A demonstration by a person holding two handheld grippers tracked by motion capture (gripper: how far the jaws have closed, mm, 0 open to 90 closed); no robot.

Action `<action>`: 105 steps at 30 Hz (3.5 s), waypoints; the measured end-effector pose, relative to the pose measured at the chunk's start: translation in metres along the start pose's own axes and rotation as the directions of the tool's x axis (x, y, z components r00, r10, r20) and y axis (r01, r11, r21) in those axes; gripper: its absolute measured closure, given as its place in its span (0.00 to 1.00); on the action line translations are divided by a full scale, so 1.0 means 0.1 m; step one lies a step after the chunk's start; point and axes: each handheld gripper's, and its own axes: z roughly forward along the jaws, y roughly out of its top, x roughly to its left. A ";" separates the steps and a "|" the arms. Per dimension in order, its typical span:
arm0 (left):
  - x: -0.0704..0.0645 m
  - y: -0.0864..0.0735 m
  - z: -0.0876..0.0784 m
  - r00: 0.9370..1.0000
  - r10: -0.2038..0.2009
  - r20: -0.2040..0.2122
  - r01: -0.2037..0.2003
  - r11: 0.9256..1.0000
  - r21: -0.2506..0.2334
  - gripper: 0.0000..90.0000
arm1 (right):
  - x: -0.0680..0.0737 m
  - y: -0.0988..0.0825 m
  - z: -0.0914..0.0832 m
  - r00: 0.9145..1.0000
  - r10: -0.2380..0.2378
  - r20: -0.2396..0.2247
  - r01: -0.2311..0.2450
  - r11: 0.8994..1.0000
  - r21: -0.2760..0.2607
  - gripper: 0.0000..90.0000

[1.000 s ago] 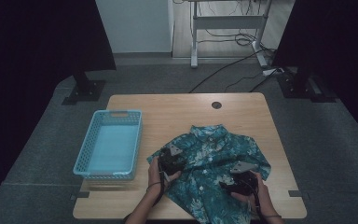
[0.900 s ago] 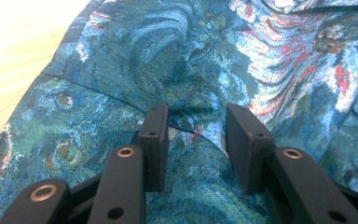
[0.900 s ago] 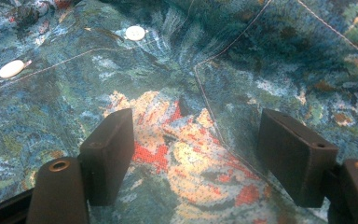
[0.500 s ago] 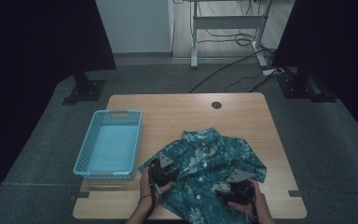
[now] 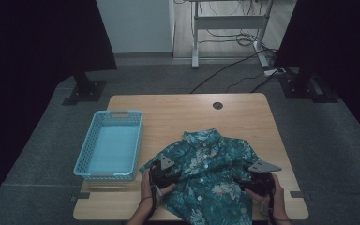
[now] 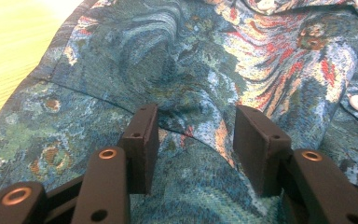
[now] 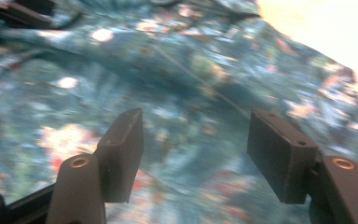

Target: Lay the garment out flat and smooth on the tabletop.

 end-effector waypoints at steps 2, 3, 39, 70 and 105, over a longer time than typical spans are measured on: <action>0.00 0.00 0.00 1.000 0.002 0.003 -0.002 1.000 0.001 0.56 | -0.10 -0.02 0.01 0.999 -0.007 0.036 0.006 1.000 0.024 0.42; 0.01 0.00 0.00 1.000 0.002 0.004 -0.002 1.000 0.000 0.56 | -0.12 -0.02 0.02 0.999 -0.015 0.052 0.013 0.999 0.032 0.42; 0.06 -0.02 -0.01 0.999 -0.016 0.040 0.016 1.000 -0.014 0.56 | -0.62 0.07 0.19 0.960 -0.021 0.280 0.002 0.998 0.068 1.00; 0.09 -0.02 -0.04 0.997 -0.030 0.077 0.030 1.000 -0.001 0.53 | 0.36 0.07 0.24 0.999 0.030 -0.027 -0.025 0.987 0.162 0.35; -0.07 0.62 0.66 0.999 0.042 0.021 -0.043 0.999 0.034 0.52 | -0.40 0.01 0.53 0.994 0.073 0.077 -0.081 0.991 0.102 0.41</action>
